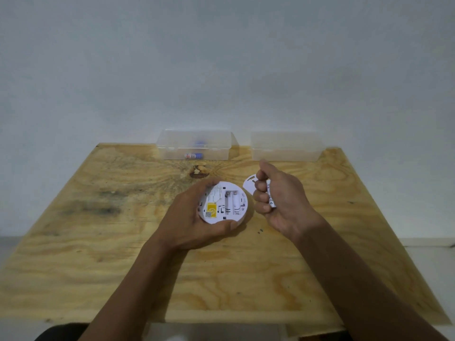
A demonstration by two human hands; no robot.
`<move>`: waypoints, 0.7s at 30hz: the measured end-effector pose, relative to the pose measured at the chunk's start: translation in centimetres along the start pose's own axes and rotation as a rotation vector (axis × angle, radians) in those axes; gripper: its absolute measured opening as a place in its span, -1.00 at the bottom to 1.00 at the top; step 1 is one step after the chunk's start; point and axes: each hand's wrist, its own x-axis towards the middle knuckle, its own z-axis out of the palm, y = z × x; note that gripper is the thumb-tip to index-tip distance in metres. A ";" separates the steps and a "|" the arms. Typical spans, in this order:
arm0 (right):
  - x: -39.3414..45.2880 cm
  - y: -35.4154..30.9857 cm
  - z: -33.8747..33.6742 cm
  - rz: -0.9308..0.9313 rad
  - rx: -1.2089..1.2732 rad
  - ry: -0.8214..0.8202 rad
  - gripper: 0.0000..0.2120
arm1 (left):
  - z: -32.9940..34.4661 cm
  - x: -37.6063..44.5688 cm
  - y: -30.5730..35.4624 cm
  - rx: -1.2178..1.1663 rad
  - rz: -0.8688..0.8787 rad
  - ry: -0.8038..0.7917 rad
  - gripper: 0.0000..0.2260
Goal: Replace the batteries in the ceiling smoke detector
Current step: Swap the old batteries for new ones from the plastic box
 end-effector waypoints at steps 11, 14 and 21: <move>4.3 -3.4 -4.6 -0.202 -0.168 0.225 -0.81 | -1.2 4.9 4.5 -0.013 -0.012 0.240 -0.45; 6.9 -4.4 -6.5 -0.186 -0.155 0.369 -0.78 | 0.2 9.1 7.0 0.250 0.091 0.212 -0.56; 10.2 -5.0 -8.2 -0.108 -0.135 0.460 -0.70 | 5.1 16.7 7.5 0.832 0.164 -0.118 -0.46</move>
